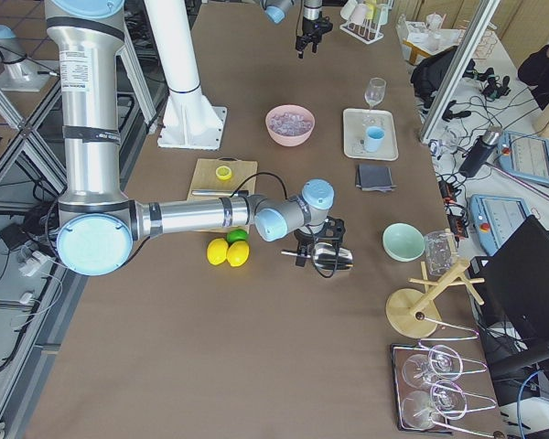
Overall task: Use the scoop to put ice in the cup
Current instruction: 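Move the left gripper to the pink bowl while the right grasps the scoop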
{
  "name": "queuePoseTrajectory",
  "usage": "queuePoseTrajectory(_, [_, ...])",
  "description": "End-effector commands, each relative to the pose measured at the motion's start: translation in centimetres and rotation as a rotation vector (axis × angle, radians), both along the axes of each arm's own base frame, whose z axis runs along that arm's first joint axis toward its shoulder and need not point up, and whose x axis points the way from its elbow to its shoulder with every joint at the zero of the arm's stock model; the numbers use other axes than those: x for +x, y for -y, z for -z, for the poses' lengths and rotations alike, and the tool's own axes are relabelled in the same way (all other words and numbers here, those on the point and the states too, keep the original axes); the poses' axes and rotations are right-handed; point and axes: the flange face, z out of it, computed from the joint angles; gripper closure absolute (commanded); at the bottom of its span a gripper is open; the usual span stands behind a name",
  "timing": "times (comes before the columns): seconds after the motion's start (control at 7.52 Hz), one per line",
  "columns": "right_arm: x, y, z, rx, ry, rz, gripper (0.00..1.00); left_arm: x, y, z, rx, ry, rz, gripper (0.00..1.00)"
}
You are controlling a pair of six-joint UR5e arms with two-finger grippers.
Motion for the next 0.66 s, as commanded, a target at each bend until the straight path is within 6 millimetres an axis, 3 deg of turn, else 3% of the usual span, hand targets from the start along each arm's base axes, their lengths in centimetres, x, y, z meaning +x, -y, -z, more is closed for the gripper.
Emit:
queuePoseTrajectory(0.0, [-2.2,-0.8,-1.0,0.001,-0.031,0.042,0.00,5.7,-2.7,3.9,0.070,-0.048,-0.095,0.02])
queuePoseTrajectory(0.27, [-2.4,-1.1,-1.6,-0.003,-0.041,0.051,0.01,9.4,-4.7,5.5,0.142,-0.079,-0.142,0.02])
queuePoseTrajectory(0.4, [-2.5,-1.1,-1.5,-0.001,-0.041,0.052,0.25,12.8,-6.4,7.1,0.204,-0.066,-0.156,0.02])
queuePoseTrajectory(0.53, [-2.5,-1.0,-1.5,0.002,-0.044,0.050,0.58,15.9,-7.7,8.6,0.261,-0.063,-0.163,0.02])
